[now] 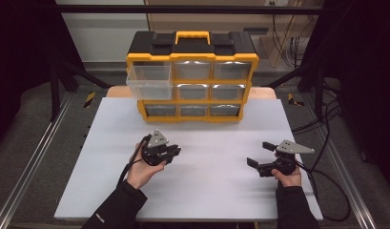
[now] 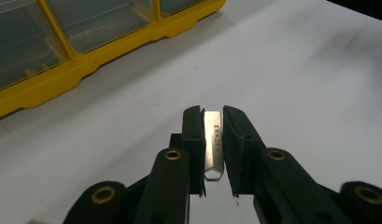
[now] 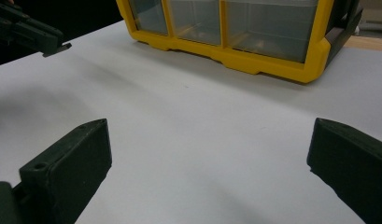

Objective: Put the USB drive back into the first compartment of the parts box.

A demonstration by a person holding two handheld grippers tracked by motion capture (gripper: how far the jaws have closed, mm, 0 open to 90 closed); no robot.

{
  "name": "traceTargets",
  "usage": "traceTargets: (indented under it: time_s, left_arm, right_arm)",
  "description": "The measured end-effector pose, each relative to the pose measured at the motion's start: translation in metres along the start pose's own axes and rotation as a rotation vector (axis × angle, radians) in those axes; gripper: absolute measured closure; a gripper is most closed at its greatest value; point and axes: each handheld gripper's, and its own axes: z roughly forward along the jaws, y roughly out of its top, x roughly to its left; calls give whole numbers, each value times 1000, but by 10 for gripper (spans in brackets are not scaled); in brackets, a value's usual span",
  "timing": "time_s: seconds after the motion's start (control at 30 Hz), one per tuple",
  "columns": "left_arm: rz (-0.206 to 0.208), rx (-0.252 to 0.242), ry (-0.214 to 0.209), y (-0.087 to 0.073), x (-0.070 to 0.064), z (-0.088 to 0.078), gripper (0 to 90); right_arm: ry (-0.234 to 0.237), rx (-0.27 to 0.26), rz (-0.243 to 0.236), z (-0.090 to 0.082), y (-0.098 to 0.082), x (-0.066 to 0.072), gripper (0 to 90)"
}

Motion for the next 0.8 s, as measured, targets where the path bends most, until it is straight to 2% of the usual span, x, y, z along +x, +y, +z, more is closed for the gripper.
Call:
traceTargets:
  time_s: [0.8]
  left_arm:
    - [0,-32,48,7,15,-20,789]
  right_arm:
    - [-1,4,-1,0,0,0,6]
